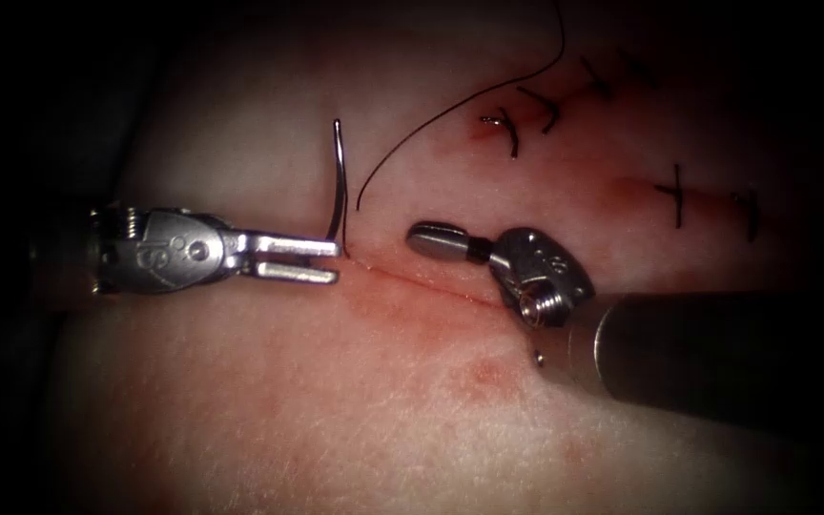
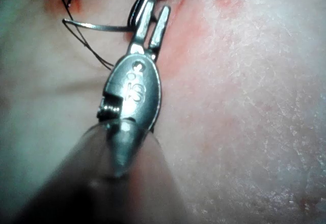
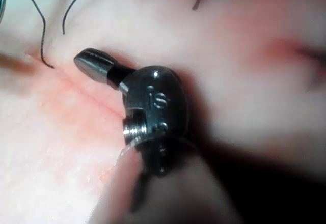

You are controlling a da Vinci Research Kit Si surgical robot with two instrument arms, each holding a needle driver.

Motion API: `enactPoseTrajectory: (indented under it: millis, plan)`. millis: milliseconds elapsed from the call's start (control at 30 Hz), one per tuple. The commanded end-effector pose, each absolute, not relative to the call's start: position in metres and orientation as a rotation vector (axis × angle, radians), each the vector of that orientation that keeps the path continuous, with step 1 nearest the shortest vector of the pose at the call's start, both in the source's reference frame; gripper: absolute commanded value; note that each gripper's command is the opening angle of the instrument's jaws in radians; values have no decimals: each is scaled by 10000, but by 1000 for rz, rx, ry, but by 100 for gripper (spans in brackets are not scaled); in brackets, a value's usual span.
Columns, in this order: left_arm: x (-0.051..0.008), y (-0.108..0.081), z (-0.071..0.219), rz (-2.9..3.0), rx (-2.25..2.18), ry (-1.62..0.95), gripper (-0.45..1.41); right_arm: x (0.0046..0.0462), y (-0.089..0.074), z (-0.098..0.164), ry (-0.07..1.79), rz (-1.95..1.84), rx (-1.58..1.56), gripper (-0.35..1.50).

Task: Wound Closure
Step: Pull needle the rest of the way through skin with left gripper, then pass needle to the right end-effector

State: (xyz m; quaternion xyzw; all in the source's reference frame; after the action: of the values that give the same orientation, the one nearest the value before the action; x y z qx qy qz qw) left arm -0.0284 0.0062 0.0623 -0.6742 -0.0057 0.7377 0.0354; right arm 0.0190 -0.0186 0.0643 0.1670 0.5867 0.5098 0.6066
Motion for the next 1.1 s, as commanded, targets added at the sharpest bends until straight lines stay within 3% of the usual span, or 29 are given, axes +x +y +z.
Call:
enactPoseTrajectory:
  millis: [33,333,533,633,800,933,1100]
  plan:
    - [-290,58,635,2274,-2067,-8,-45,198,-187,643,1358,1182,393,-18]
    - [-298,33,663,2358,-2037,60,-45,201,-187,622,1358,1195,482,42]
    - [-306,22,672,2475,-2039,178,-45,207,-187,622,1344,1250,629,114]
    - [-308,19,674,2525,-2057,260,-45,211,-187,622,1342,1283,680,133]
    - [-310,18,677,2574,-2072,344,-45,216,-188,620,1338,1329,763,136]
    - [-311,15,678,2601,-2076,390,-45,223,-189,618,1330,1366,850,124]
    - [-312,14,679,2617,-2070,414,-45,229,-190,616,1305,1372,871,123]
